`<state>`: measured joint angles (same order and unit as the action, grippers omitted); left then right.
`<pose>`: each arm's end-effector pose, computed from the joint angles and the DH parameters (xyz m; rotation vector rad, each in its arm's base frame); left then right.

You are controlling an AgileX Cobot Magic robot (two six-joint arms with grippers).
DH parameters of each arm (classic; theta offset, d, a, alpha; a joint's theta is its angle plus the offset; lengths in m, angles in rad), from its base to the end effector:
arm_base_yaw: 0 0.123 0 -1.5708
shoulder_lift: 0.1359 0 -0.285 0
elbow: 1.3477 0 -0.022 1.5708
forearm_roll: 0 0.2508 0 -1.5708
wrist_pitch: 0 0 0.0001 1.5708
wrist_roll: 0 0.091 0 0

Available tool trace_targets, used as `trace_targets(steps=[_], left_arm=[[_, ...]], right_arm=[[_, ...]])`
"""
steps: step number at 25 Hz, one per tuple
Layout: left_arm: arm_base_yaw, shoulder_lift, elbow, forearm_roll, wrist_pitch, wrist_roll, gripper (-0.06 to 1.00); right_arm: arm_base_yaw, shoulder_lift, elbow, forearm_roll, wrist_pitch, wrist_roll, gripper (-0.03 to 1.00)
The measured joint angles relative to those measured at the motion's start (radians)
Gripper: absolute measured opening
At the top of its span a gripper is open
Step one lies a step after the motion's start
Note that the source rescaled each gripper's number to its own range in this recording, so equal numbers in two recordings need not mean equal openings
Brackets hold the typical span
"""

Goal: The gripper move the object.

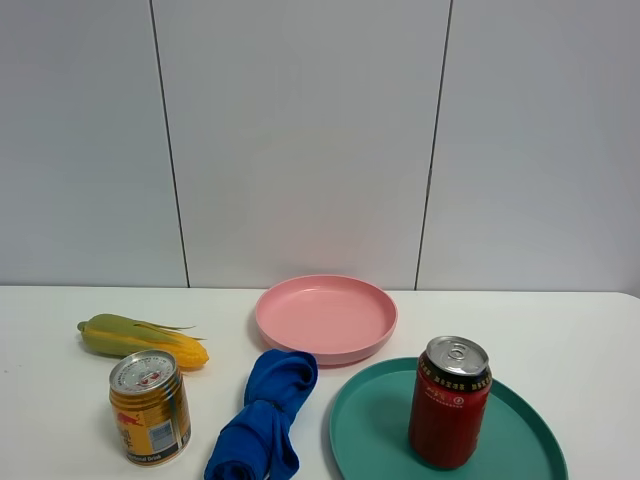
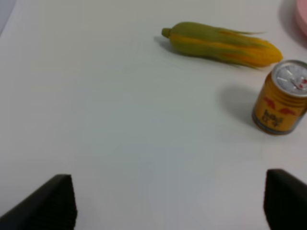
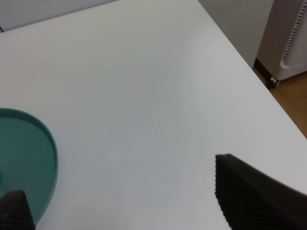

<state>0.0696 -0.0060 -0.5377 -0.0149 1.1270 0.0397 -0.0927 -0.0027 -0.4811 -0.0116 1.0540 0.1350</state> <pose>-0.0130 -0.0021 0.2822 -0.0292 2.0670 0.0494 -0.0029 -0.0007 0.2726 0.2337 2.0404 0.0123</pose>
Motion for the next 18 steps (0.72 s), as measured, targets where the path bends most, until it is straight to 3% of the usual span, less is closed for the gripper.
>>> trace_targets(steps=[3,11,13,18], left_arm=[[0.000,-0.001,0.030,0.007,-0.053,0.004,0.38],[0.000,-0.001,0.031,0.047,-0.069,-0.050,0.38],[0.000,-0.001,0.031,0.049,-0.069,-0.053,0.42],[0.000,-0.001,0.031,0.051,-0.069,-0.058,0.63]], right_arm=[[0.000,0.000,0.000,0.000,0.000,0.000,1.00],[0.000,0.000,0.000,0.000,0.000,0.000,1.00],[0.000,0.000,0.000,0.000,0.000,0.000,1.00],[0.000,0.000,0.000,0.000,0.000,0.000,1.00]])
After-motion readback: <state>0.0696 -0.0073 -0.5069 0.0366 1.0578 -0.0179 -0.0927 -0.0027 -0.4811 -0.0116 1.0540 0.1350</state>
